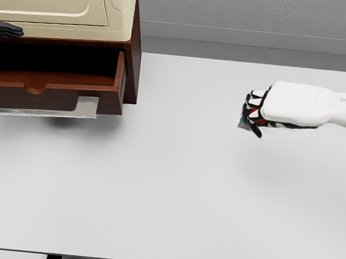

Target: Open the cabinet drawer with left arm, and place a switch into the drawer with right arm

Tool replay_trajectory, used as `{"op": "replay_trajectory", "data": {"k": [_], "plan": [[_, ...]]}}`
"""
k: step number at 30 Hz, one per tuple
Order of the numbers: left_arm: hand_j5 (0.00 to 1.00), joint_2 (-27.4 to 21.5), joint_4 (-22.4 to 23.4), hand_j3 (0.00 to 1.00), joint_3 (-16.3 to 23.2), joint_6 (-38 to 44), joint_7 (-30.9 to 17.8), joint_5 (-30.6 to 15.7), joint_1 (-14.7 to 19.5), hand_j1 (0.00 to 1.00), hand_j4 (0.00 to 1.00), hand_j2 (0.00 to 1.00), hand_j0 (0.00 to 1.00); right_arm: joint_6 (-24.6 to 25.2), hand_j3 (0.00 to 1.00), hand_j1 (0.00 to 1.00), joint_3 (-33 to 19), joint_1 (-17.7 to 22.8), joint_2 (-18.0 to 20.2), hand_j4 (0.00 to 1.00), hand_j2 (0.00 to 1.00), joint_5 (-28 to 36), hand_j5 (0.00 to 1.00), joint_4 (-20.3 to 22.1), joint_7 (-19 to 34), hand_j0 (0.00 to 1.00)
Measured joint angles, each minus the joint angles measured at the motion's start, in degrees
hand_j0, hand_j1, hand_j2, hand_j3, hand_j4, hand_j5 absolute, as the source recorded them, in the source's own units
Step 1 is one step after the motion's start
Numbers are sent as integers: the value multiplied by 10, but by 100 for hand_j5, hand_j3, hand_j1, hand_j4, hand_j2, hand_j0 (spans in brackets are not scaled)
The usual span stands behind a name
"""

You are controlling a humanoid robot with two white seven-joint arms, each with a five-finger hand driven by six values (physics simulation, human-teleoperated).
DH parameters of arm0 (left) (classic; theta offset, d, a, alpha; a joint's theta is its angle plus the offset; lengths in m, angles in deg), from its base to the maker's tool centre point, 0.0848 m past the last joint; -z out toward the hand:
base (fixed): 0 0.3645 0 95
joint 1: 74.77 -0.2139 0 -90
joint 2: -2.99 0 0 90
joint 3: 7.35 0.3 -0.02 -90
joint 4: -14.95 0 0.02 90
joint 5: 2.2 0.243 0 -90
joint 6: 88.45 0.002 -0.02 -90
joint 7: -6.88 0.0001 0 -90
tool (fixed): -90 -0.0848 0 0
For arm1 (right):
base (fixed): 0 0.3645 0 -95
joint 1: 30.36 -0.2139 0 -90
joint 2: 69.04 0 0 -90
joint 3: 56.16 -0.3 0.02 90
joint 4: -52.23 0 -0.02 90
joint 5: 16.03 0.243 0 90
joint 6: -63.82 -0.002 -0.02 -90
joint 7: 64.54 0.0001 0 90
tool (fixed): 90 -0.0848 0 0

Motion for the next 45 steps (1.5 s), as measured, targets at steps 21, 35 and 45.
{"op": "replay_trajectory", "data": {"k": [21,35,45], "plan": [[100,0,2,100,0,0,0,1,0,100,100,100,100,0,23,23,31,-139,-187,23,23,-1,23,-35,0,23],[100,-1,2,100,0,0,0,1,0,100,100,100,100,0,23,23,95,-259,-370,23,23,-10,23,-197,-1,23],[100,-1,5,100,0,-10,0,0,0,100,100,100,100,0,23,23,109,-304,-541,23,23,-69,23,-403,0,23]]}}
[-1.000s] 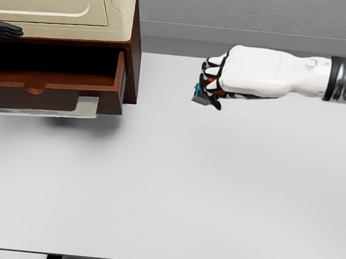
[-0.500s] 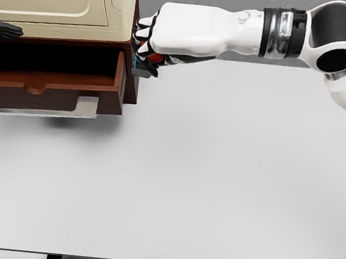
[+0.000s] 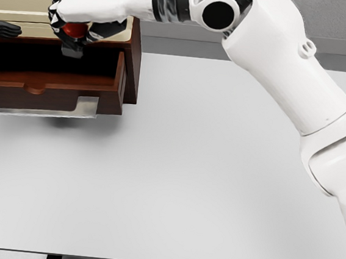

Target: Open the cabinet drawer with left arm, and place a switch into the drawer with right arm

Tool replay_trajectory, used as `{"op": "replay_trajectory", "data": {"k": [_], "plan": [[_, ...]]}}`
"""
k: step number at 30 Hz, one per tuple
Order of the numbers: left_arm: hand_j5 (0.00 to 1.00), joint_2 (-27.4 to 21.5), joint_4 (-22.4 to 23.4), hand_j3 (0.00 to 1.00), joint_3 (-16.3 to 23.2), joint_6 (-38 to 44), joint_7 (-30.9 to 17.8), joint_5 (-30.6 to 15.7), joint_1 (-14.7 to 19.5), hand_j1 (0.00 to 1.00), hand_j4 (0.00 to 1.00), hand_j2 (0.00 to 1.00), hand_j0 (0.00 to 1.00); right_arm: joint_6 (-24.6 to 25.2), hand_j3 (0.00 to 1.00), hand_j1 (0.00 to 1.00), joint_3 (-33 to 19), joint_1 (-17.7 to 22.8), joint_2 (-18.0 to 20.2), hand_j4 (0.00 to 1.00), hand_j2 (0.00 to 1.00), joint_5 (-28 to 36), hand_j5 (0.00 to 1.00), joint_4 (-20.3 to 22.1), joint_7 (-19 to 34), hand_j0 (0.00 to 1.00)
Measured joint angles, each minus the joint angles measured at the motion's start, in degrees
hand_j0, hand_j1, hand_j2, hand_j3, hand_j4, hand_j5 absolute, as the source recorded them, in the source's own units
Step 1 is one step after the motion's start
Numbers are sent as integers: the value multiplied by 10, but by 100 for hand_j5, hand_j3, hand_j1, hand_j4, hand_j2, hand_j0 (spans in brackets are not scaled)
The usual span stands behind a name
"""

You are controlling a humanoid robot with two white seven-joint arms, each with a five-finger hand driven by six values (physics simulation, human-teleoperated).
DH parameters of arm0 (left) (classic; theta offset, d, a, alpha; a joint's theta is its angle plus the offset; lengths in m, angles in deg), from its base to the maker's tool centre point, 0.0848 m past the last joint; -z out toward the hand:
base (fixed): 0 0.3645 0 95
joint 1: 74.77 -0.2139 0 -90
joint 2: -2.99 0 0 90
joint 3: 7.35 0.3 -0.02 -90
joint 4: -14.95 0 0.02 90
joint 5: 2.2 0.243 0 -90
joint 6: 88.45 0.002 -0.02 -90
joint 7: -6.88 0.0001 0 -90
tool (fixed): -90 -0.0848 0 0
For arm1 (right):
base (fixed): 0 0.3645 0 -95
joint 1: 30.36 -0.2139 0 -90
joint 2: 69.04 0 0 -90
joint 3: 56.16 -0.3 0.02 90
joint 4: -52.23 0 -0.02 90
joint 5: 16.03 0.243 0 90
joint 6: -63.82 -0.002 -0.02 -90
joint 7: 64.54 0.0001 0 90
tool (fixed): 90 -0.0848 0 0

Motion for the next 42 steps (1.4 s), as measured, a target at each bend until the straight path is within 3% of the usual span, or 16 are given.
{"op": "replay_trajectory", "data": {"k": [8,13,21,30,42], "plan": [[100,0,1,100,0,0,0,0,0,100,100,100,100,0,23,23,-1,-19,-23,23,23,-38,23,-96,1,23],[100,0,1,100,0,-1,0,0,0,100,100,100,100,2,25,25,3,-21,-24,25,25,-48,25,-116,1,25],[100,-1,1,100,-1,-1,0,0,-2,100,100,100,100,1,37,37,18,-24,-24,37,37,-52,37,-115,0,37],[100,-2,9,100,-1,-3,0,0,-2,100,100,100,100,1,64,64,27,-25,-24,64,64,-54,64,-112,-1,64],[100,-2,10,100,-2,-6,0,-1,-3,100,100,100,100,1,78,78,52,-38,-24,78,78,-52,78,-64,-1,78]]}}
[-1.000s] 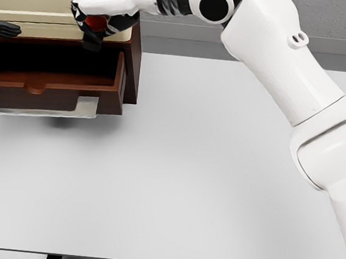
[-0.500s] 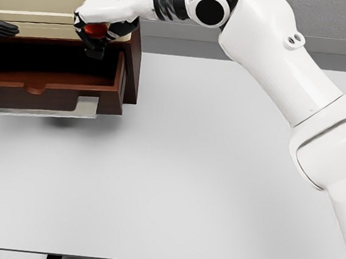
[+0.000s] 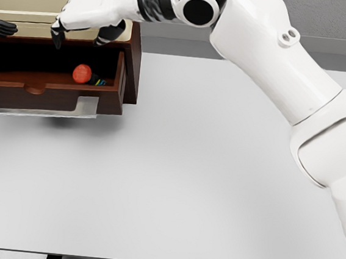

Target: Open the cabinet drawer with left arm, and place a switch into the drawer with right arm

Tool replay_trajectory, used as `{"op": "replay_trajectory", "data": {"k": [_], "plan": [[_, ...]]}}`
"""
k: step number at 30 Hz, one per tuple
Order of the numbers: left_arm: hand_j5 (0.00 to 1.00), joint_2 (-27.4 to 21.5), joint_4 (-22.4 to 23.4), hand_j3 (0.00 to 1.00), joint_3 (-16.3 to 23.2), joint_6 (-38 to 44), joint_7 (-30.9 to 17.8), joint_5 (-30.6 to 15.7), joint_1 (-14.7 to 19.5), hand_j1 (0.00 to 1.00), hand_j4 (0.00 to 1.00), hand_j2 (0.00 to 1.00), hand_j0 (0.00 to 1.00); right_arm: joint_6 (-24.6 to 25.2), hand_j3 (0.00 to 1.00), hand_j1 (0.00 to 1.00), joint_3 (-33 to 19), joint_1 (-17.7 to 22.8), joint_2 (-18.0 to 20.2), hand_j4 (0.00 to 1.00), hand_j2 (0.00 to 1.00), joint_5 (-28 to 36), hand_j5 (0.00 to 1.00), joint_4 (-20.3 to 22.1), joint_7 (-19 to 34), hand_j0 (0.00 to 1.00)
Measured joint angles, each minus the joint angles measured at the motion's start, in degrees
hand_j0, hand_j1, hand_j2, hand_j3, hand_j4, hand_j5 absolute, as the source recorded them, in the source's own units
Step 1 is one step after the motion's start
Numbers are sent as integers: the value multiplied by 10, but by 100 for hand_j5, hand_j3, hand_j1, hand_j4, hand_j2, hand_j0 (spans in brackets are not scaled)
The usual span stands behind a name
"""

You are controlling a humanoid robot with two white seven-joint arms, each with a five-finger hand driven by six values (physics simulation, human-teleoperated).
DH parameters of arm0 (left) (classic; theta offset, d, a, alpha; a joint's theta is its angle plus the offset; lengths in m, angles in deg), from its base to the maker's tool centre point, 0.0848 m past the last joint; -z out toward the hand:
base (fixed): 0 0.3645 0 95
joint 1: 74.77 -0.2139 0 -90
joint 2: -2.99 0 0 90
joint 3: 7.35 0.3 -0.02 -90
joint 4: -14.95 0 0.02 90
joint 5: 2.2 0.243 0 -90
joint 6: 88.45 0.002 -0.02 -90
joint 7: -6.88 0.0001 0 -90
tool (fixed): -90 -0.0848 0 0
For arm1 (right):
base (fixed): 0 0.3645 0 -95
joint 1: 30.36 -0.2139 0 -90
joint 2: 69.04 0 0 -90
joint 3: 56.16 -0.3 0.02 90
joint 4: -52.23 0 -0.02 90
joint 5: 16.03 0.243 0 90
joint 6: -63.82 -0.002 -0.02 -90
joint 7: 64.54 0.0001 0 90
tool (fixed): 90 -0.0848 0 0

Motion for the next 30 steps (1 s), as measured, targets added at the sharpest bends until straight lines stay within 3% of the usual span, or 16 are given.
{"op": "replay_trajectory", "data": {"k": [5,7,9,11,13,16,18,19,24,30], "plan": [[100,0,0,100,0,0,0,0,0,100,100,100,100,0,94,94,-9,6,0,94,94,0,94,26,0,94],[100,1,-1,100,0,-4,0,0,0,100,100,100,100,0,100,100,-15,19,0,100,100,1,100,67,0,100],[100,1,-2,100,1,-6,0,1,0,100,100,100,100,0,100,100,-18,48,20,100,100,3,100,134,0,100],[100,3,-2,100,1,-7,0,1,0,100,100,100,100,0,100,100,-31,93,78,100,100,5,100,223,0,100],[100,9,-5,100,1,-8,0,2,0,100,100,100,100,-1,100,100,-85,146,166,100,100,6,100,306,0,100],[100,13,-19,100,-6,-8,0,1,0,100,100,100,100,1,100,100,-227,312,301,100,100,26,100,367,0,100],[100,14,-41,100,-12,-8,0,2,0,100,100,100,100,-2,100,100,-309,404,354,100,100,29,100,366,0,100],[100,15,-53,100,-13,-8,0,1,0,100,100,100,100,-1,100,100,-340,419,369,100,100,32,100,352,0,100],[100,28,-107,100,-16,-5,0,1,0,100,100,100,100,0,100,100,-398,424,399,100,100,37,100,282,0,100],[100,37,-125,100,-14,-4,0,2,0,100,100,100,100,0,100,100,-364,423,402,100,100,37,100,252,0,100]]}}
